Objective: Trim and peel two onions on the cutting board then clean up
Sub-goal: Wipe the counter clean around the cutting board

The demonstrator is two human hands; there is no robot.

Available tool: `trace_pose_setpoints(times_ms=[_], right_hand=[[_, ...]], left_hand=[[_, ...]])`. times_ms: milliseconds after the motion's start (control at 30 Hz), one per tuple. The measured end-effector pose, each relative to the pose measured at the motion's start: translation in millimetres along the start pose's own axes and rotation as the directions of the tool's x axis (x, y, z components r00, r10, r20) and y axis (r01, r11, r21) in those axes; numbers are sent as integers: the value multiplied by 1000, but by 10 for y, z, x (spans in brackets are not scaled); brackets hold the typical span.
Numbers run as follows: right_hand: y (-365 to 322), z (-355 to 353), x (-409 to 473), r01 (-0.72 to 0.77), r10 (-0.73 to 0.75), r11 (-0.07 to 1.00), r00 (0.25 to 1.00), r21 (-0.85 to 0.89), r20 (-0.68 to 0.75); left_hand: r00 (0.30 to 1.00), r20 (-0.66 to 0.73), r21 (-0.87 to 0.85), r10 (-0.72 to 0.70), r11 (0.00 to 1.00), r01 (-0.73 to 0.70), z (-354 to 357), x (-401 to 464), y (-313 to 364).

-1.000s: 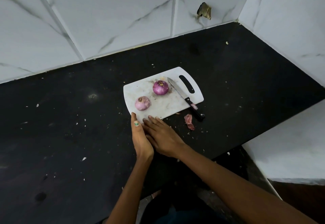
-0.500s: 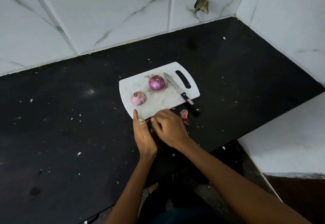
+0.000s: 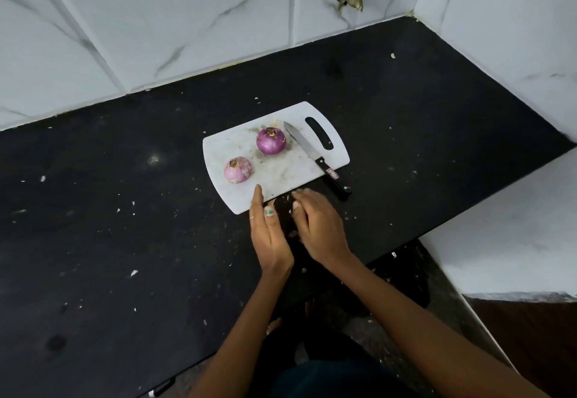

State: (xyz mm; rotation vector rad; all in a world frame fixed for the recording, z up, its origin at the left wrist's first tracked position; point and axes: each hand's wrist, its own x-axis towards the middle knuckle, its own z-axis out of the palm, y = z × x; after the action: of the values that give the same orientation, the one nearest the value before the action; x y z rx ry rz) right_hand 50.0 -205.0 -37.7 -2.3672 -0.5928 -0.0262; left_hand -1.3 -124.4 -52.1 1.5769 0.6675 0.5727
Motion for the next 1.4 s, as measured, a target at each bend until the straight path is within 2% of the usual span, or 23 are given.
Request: trace_pose_setpoints(times_ms=[33,100,200,300,400,467,500,533,600,633,667,700,767,833,900,933,967,1033,1100,1167,1233,1300,1400], right_hand=[[26,-15,38,-68,67,996,998,-55,-14],[71,-8,73,-142,169,966,979,-217,110],[29,68,34,-9,113,951,941,-308,319],[-18,137,17,71,81,936,910,-346,407],[25,102,29,172,34,907,880,-384,474],[72,47,26,241,-93,943,850,-227,518],[75,19,11,205,-138,974,871,-93,471],[68,-3,3,111,-120,993,919,46,376],[75,-35,21,-7,-15,980,994,198,113],[63,-40,39,-17,12,985,999,171,31],[37,-55,62,5,-7,994,1000,113,14],[15,-50,87,64,-67,997,996,52,59],[-34,-18,104,256,-238,965,941,-50,240],[-91,48,81,455,-380,885,831,-103,406],[-125,108,42,574,-414,806,721,-144,556],[-128,131,25,605,-399,776,690,-178,604],[-124,145,17,610,-371,760,690,-225,621],[-96,172,9,549,-291,769,757,-327,585],[-62,167,-21,408,-193,808,865,-425,464],[19,141,-41,291,-169,844,941,-449,292],[37,88,-48,245,-179,894,963,-375,202],[-12,53,-7,220,-163,917,968,-332,191],[-106,73,58,187,-77,913,952,-363,297]], left_hand=[[998,-55,-15,3,1000,-3,-8,-17,33],[982,-188,-3,5,1000,-6,-11,-15,80],[962,-270,114,47,993,-16,-26,-1,27],[975,-222,108,-17,993,41,36,-42,1],[993,-120,162,18,987,2,117,-101,14],[999,-23,160,24,987,-20,148,-123,10],[999,33,121,15,992,-19,155,-139,20],[997,75,76,15,997,-20,155,-152,26],[997,60,6,53,999,-53,131,-160,21],[997,8,-23,71,997,-71,105,-152,14],[995,-56,-40,86,995,-88,82,-138,1],[988,-118,-44,97,994,-103,57,-120,-13],[967,-229,-32,108,992,-118,1,-99,-33],[947,-310,-61,84,992,-108,-48,-76,-45],[941,-335,-108,56,989,-97,-75,-58,-47],[941,-335,-120,46,989,-91,-81,-50,-51],[943,-330,-124,42,988,-87,-83,-55,-45],[951,-308,-122,29,990,-69,-68,-63,-35],[962,-274,-117,17,992,-51,-38,-80,-9],[969,-244,-110,29,992,-57,-10,-112,24],[976,-215,-116,19,992,-45,14,-136,63],[980,-199,-129,-9,991,-17,29,-150,75],[981,-195,-99,-9,995,-10,25,-139,43]])
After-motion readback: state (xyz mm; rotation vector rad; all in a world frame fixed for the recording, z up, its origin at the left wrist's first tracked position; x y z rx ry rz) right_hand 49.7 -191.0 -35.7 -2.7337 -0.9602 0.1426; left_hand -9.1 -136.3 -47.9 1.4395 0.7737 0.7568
